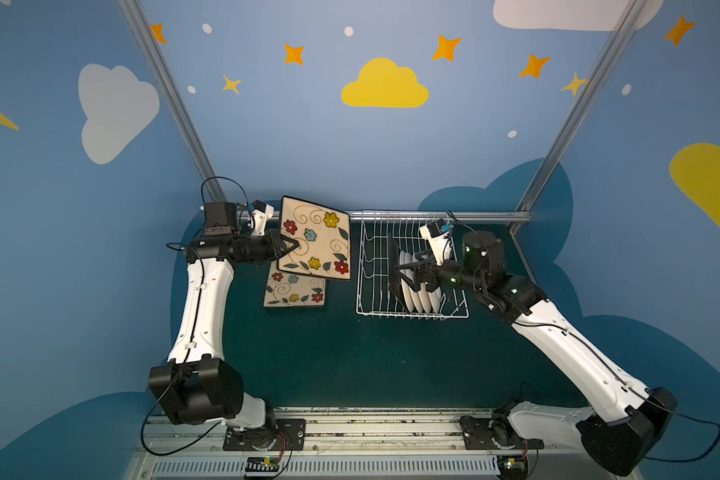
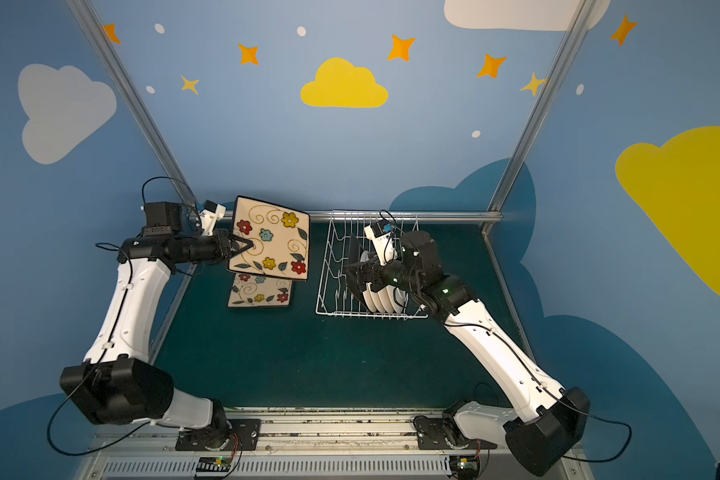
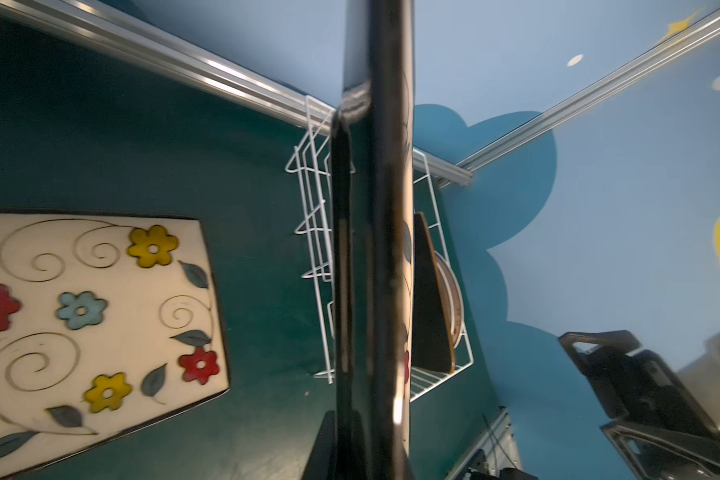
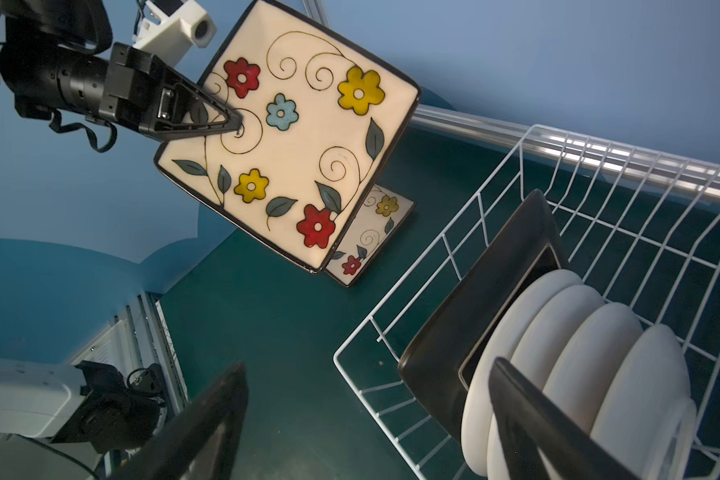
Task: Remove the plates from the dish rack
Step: 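Open the right gripper while left gripper carries the plate toward the table, then lower the plate onto the other flowered plate with left gripper while right gripper reaches rackward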
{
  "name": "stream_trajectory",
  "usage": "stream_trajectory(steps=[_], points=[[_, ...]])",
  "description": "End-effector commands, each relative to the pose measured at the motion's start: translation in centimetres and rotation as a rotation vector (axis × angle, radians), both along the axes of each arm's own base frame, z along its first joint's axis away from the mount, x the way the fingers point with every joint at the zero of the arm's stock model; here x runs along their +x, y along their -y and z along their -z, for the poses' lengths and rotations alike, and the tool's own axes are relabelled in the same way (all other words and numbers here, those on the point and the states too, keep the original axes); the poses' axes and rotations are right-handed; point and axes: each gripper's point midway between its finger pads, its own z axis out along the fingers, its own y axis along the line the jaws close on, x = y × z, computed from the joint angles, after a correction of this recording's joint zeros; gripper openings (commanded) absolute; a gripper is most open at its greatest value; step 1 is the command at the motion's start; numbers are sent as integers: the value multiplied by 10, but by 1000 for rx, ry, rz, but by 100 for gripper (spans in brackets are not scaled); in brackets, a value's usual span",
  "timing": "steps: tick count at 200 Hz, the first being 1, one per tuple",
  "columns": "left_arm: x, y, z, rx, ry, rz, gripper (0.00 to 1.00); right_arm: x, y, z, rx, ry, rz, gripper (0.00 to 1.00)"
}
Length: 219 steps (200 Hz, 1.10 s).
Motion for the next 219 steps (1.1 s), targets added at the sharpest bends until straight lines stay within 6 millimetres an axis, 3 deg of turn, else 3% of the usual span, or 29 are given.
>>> stream_trajectory(steps=[1,40,138,219], points=[[-2,-12,-10,53,86,43,3,0,-2,5,-50,40,-4,90],[11,-37,6,-106,53,5,3,-3,-15,15,-76,27,-32,90],[38,-72,93,95,-64,42,3,2,-21,36,-156,-1,-15,90],[63,-75,132,9,-125,69,3,10,-29,50,-224,-29,-23,90]])
